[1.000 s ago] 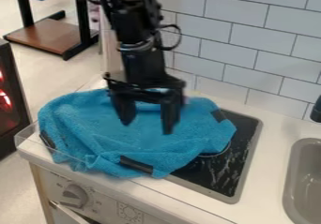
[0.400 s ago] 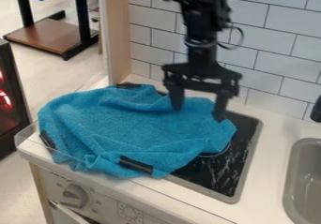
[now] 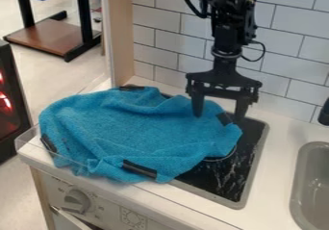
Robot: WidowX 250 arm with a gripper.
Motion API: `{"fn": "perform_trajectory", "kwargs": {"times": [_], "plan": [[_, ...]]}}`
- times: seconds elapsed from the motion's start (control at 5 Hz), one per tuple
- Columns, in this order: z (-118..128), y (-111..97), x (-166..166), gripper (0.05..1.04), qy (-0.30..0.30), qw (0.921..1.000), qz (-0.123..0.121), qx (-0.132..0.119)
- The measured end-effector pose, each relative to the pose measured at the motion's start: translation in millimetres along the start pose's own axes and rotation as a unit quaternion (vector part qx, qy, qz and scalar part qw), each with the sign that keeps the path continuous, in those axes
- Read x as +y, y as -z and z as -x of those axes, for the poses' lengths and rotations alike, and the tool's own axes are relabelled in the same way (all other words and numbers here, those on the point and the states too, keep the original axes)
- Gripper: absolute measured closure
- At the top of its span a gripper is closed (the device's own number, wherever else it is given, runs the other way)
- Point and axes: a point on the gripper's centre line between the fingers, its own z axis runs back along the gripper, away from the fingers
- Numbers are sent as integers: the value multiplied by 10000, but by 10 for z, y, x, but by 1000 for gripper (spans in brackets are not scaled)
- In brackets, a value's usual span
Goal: Fold cloth from top right to bottom left
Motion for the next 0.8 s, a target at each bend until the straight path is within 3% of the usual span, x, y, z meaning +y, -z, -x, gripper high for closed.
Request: {"fn": "perform_trajectory", "kwargs": {"times": [0.6, 0.8], "plan": [[-163, 311, -275, 85, -47, 9998, -35, 171], [-166, 382, -261, 137, -136, 9997, -117, 193]]}}
